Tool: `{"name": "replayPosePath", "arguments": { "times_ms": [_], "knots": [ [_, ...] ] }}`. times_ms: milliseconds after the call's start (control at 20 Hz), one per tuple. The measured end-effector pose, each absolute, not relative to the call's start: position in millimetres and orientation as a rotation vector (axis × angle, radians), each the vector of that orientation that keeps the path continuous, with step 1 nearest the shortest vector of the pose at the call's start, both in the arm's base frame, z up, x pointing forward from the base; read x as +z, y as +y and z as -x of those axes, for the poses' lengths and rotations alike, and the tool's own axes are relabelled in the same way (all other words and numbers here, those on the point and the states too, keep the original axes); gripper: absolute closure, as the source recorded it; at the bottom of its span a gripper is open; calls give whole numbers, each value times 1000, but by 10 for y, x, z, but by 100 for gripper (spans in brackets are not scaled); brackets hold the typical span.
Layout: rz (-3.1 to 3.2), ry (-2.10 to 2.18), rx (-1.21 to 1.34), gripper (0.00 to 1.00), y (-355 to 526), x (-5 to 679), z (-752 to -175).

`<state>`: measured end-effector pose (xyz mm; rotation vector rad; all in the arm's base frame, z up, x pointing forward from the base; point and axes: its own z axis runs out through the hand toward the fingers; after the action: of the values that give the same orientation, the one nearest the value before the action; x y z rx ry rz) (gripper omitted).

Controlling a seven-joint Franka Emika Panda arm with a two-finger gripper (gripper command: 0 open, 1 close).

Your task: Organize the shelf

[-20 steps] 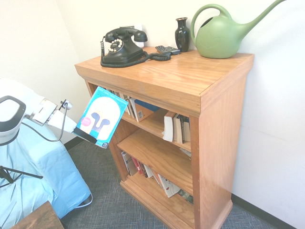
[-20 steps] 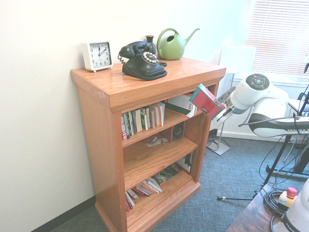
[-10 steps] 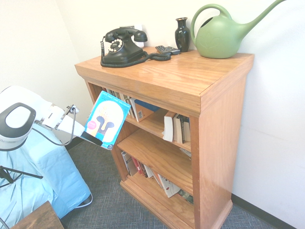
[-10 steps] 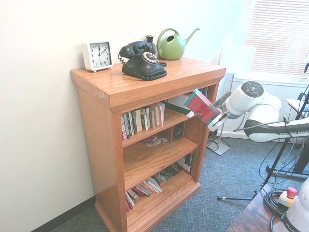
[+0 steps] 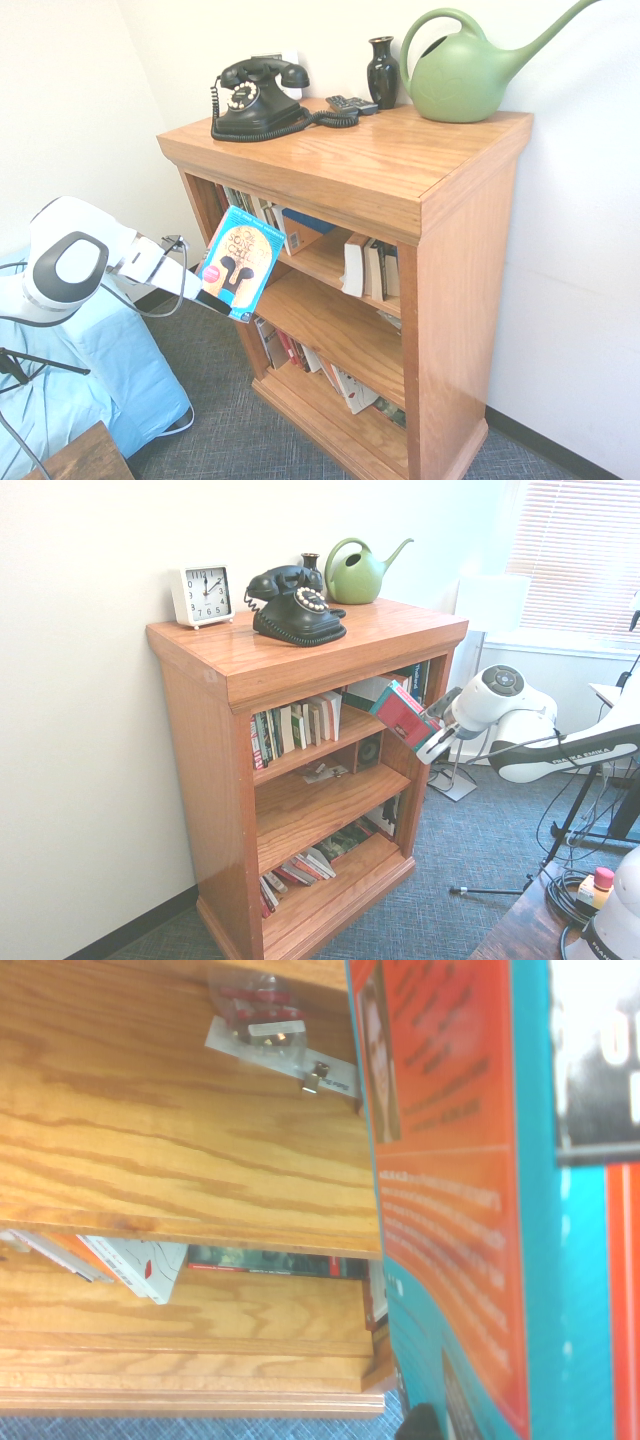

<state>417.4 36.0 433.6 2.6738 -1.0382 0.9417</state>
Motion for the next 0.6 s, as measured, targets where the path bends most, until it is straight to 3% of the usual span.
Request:
{"name": "replayPosePath", "arguments": {
  "times_ms": [600],
  "knots": [
    [-2678, -1011, 954, 100, 319, 4082, -4557]
  ]
}}
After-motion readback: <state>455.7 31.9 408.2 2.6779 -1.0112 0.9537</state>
